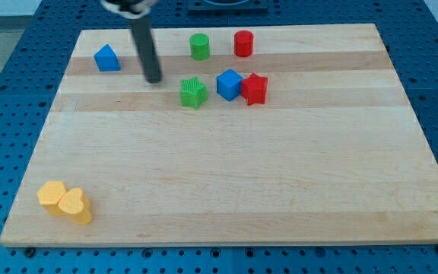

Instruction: Place the blue cube to the bottom right side of the blue triangle

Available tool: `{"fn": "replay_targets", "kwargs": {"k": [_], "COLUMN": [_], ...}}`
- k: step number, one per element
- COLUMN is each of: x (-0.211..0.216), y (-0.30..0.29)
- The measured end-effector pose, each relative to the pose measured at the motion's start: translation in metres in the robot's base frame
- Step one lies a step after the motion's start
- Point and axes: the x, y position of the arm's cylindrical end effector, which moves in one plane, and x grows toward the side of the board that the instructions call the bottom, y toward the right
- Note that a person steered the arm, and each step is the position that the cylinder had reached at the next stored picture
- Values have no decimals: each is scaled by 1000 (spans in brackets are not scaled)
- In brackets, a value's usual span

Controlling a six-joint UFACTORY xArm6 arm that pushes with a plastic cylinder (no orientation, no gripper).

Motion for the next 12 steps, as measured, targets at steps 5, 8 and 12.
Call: {"fn": "replay_targets", "kwargs": {"k": [5, 8, 12], "x": [-3, 65, 17], "y": [174, 147, 122]}}
